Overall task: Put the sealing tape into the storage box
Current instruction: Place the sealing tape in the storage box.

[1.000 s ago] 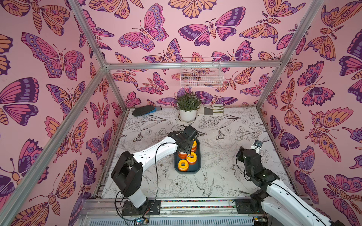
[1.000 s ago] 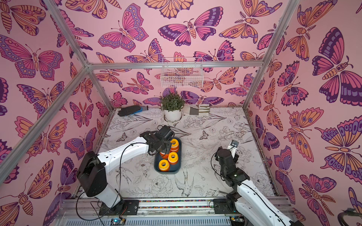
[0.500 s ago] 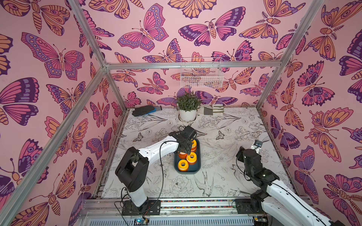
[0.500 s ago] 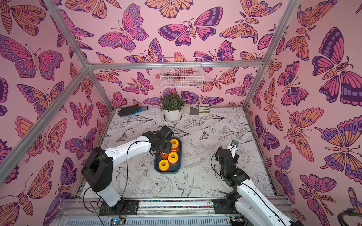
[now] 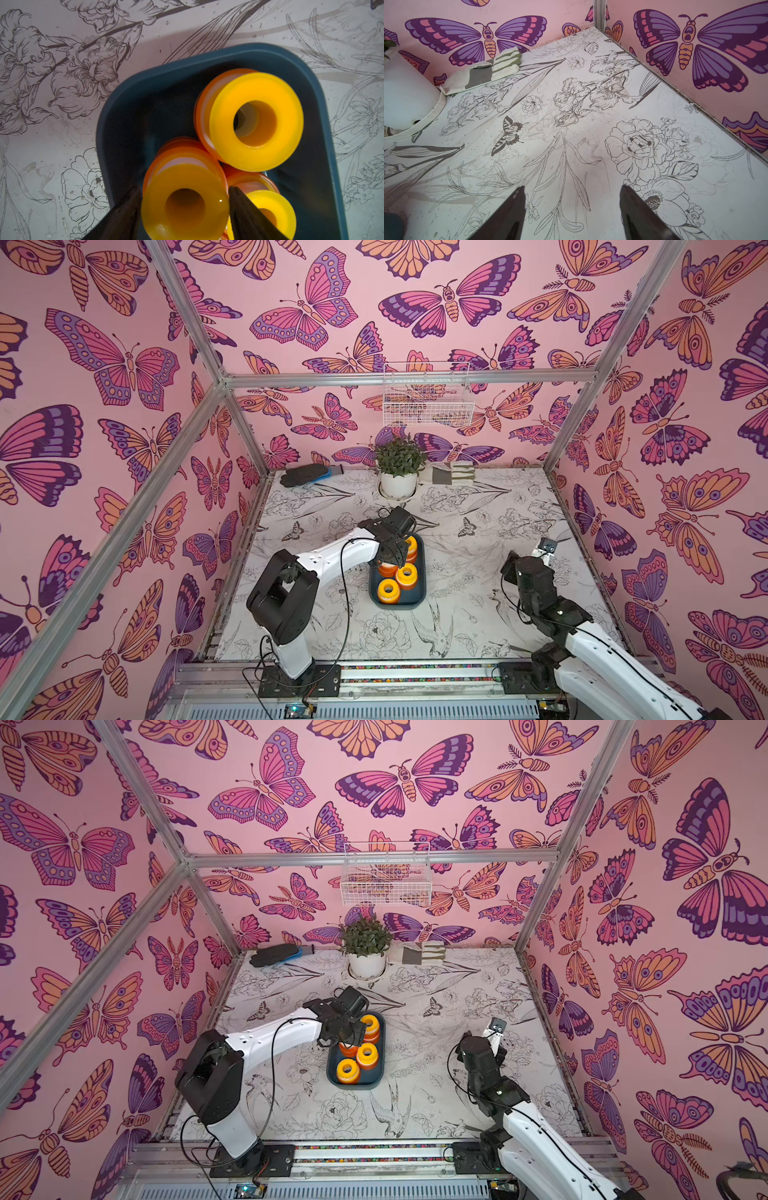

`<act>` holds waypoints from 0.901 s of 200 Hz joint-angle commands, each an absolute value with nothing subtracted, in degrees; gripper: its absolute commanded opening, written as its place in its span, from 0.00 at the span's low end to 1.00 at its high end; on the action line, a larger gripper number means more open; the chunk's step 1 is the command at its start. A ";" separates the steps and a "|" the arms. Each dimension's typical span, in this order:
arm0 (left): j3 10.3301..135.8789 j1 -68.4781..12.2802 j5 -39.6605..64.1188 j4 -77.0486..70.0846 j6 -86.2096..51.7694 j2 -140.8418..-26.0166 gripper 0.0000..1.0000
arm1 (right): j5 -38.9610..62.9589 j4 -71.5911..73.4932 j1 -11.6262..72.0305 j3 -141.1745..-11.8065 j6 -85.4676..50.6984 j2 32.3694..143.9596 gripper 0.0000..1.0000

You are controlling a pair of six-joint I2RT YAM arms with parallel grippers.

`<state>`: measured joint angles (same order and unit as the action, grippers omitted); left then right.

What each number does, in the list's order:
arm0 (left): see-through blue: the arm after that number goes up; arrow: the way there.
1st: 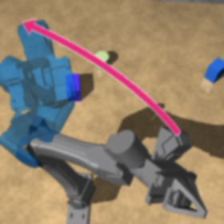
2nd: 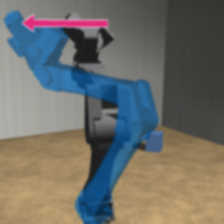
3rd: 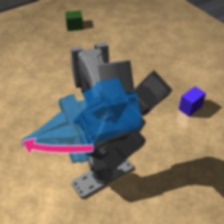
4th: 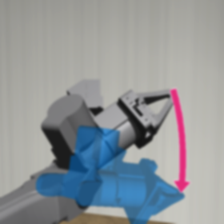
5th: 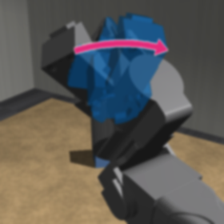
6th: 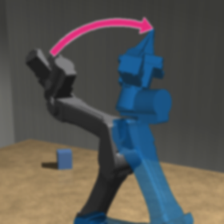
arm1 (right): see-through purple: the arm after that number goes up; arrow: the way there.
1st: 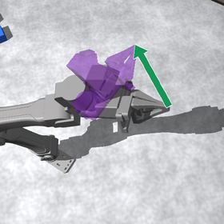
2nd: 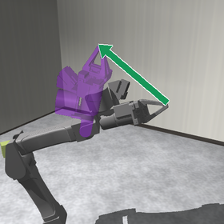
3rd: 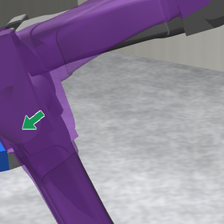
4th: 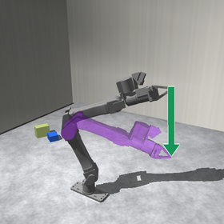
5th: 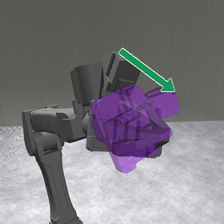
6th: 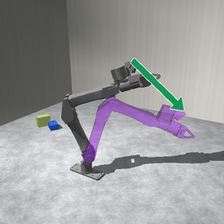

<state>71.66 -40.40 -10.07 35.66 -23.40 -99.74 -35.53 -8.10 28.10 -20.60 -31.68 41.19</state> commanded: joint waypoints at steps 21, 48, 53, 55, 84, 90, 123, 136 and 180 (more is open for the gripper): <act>70.84 -39.81 -9.67 35.59 -23.47 -100.34 0.73 | -35.51 -7.48 27.69 -21.42 -31.57 41.13 0.75; 70.66 -39.81 -9.49 35.64 -23.53 -98.67 0.74 | -35.51 -7.41 27.69 -21.49 -31.61 41.26 0.75; 70.57 -39.81 -9.49 35.74 -23.54 -98.13 0.75 | -35.50 -7.39 27.69 -21.40 -31.55 41.23 0.75; 70.53 -39.86 -9.49 35.74 -23.55 -97.99 0.75 | -35.51 -7.43 27.69 -21.41 -31.62 41.22 0.75; 69.03 -39.81 -10.45 35.63 -24.07 -93.45 0.78 | -35.51 -7.47 27.69 -21.38 -31.56 41.13 0.75; 68.55 -39.82 -10.90 35.68 -24.17 -92.24 0.79 | -35.46 -7.47 27.69 -21.44 -31.64 41.13 0.75; 64.01 -39.84 -15.68 35.37 -24.65 -82.16 0.83 | -35.26 -7.28 27.71 -21.69 -31.25 41.55 0.76; 61.17 -39.82 -18.60 35.01 -25.28 -76.81 0.84 | -34.45 -6.73 27.57 -21.96 -30.53 42.24 0.76; 45.55 -39.76 -33.53 25.27 -24.10 -52.29 0.89 | -30.87 -3.60 27.42 -24.27 -25.42 45.74 0.76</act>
